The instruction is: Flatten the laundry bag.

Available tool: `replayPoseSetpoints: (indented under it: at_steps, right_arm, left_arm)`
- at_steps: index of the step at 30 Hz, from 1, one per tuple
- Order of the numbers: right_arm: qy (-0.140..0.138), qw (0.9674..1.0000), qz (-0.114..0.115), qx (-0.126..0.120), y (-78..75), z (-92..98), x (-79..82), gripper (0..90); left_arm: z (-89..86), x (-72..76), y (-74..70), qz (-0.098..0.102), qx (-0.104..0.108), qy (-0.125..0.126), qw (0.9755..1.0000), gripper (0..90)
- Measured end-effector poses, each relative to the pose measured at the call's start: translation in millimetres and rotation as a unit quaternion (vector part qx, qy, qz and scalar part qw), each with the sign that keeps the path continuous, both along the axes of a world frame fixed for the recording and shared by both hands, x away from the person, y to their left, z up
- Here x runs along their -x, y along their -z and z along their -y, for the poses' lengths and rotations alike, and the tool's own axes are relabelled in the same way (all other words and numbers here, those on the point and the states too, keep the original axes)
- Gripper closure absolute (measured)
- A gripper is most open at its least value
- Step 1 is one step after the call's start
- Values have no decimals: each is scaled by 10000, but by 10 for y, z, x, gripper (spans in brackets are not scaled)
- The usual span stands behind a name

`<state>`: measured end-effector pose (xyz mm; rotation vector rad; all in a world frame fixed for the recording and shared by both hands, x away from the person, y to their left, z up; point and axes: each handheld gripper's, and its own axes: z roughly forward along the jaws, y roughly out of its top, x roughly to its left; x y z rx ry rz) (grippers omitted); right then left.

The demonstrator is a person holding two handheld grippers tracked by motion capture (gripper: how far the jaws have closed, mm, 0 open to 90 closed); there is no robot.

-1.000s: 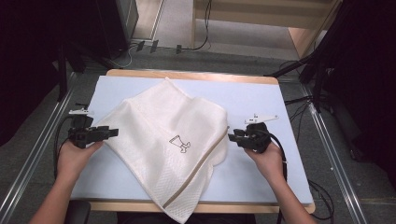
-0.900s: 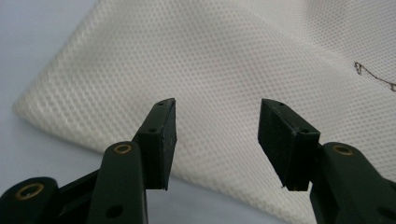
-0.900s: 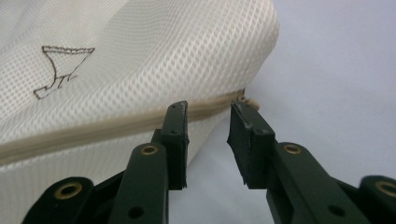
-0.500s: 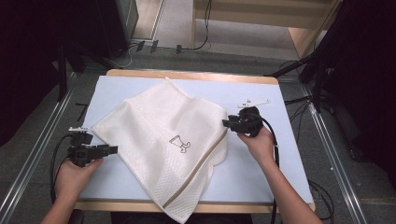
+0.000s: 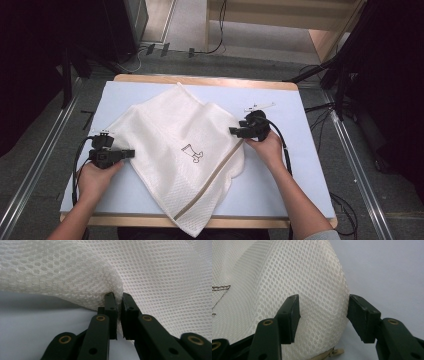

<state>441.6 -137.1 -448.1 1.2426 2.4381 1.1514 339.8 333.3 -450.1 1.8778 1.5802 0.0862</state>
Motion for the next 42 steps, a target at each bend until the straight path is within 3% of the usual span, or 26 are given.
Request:
replayPoseSetpoints:
  at_steps: [8, 14, 22, 24, 27, 33, 36, 39, 42]
  right_arm:
    - [-21, 9999, -150, -71, -34, 38, 31, 474]
    - [-124, 9998, 3, -126, -107, 52, 112, 518]
    - [-220, 9996, 72, -169, -159, 25, 219, 502]
    - [-240, 9995, 121, -143, -172, 34, 256, 492]
    - [-209, 9996, 76, -152, -174, 78, 322, 544]
    - [-336, 9992, 147, -177, -170, 128, 526, 727]
    - [-515, 9982, 31, -305, -201, 110, 655, 851]
    - [-727, 9970, -78, -259, -184, 51, 772, 866]
    - [-875, 9960, -122, -139, -153, -21, 863, 865]
  left_arm:
    - [-184, -289, -82, 267, -100, -244, 9993, 883]
    - [-404, -504, -112, 418, -173, -411, 9981, 880]
    - [-463, -746, -104, 517, -419, -453, 9968, 875]
    - [-503, -799, -86, 544, -335, -537, 9965, 871]
    - [-561, -848, -68, 547, -42, -528, 9971, 845]
    - [-570, -776, -147, 625, 191, -479, 9967, 647]
    - [-546, -674, -210, 632, 28, -458, 9969, 577]
    - [-538, -525, -272, 742, 36, -460, 9962, 543]
    - [-516, -372, -303, 712, 59, -423, 9965, 531]
